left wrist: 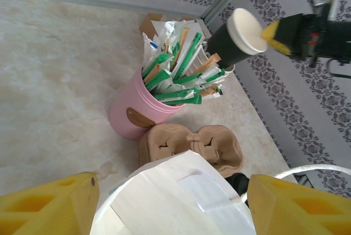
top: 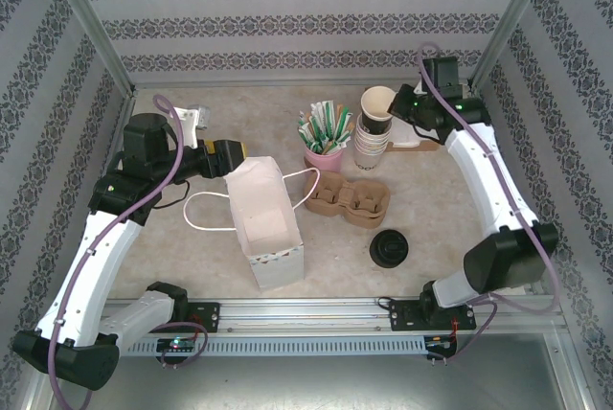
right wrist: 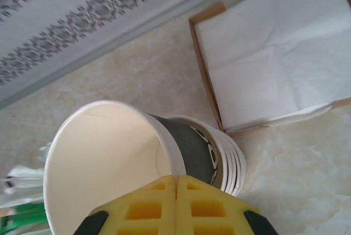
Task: Pack the takeout coffee
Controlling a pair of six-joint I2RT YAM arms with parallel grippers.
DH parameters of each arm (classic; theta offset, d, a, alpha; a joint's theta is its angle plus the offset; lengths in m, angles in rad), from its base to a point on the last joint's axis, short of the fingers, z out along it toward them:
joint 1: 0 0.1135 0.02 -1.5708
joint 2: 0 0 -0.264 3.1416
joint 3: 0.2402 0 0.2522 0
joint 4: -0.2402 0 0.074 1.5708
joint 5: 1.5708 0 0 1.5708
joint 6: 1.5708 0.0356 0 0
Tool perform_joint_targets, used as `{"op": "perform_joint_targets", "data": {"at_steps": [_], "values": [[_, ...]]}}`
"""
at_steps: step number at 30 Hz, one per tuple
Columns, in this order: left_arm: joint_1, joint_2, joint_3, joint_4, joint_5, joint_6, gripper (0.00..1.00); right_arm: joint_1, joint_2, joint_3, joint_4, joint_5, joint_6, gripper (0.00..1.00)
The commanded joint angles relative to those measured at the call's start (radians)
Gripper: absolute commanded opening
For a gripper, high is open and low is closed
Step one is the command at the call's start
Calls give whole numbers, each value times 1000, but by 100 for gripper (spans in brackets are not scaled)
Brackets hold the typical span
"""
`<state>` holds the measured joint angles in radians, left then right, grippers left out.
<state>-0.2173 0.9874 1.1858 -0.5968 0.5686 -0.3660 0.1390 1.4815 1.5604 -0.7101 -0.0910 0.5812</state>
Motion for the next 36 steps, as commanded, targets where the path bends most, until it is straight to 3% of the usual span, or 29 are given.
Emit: {"op": "perform_joint_targets", "data": {"at_steps": [1, 6, 10, 14, 20, 23, 29, 36], "values": [[-14, -14, -6, 45, -59, 21, 73, -15, -99, 48, -20, -16, 15, 0], [-14, -57, -53, 141, -145, -15, 77, 14, -229, 44, -75, -18, 12, 0], [-14, -106, -101, 211, -236, -57, 77, 114, -333, -11, -171, 4, 12, 0], [-14, -132, -114, 204, -315, -66, 78, 297, -470, -156, -218, 63, 92, 0], [-14, -164, -118, 151, -322, -74, 78, 584, -603, -339, -322, 210, 262, 0], [-14, -196, -150, 165, -338, -90, 78, 680, -647, -445, -276, 243, 300, 0], [-14, -196, -123, 118, -262, -106, 81, 773, -640, -662, -150, 295, 324, 0], [-14, -178, -109, 65, -211, -94, 79, 801, -649, -836, 33, 311, 312, 0]]}}
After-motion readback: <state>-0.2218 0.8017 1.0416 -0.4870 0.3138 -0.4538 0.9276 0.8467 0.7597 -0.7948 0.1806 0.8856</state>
